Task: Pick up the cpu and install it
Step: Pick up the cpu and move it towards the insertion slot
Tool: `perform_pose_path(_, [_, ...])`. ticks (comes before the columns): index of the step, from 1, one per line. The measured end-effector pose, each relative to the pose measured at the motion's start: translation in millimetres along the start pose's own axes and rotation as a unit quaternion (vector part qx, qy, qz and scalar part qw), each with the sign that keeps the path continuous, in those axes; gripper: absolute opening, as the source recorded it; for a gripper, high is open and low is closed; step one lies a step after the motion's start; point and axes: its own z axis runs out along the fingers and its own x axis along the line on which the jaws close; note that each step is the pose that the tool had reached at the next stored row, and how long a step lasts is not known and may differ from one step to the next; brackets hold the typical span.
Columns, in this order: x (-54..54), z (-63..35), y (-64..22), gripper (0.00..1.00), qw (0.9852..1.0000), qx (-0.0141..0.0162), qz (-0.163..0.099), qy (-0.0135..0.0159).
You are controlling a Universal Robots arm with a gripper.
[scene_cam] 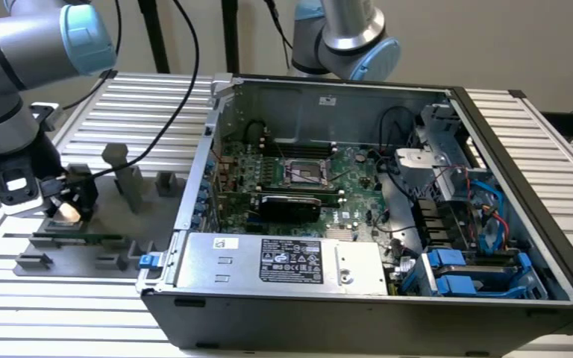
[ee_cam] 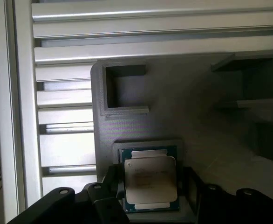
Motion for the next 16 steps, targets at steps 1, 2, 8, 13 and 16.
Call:
perform_pose_path(1, [0.0, -0.1, 0.0, 0.64, 1.0000, 0.0000, 0.000, 0.0000])
perform_pose_path(2, [0.0, -0.1, 0.1, 0.64, 1.0000, 0.0000, 0.000, 0.0000])
perform_pose_path(8, [-0.1, -1.1, 0.2, 0.57, 1.0000, 0.0001, 0.000, 0.0000])
perform_pose_path(13, [0.0, -1.3, 0.2, 0.57, 1.0000, 0.0003, 0.000, 0.0001])
perform_pose_path(16, [0.0, -1.3, 0.2, 0.55, 1.0000, 0.0003, 0.000, 0.0001])
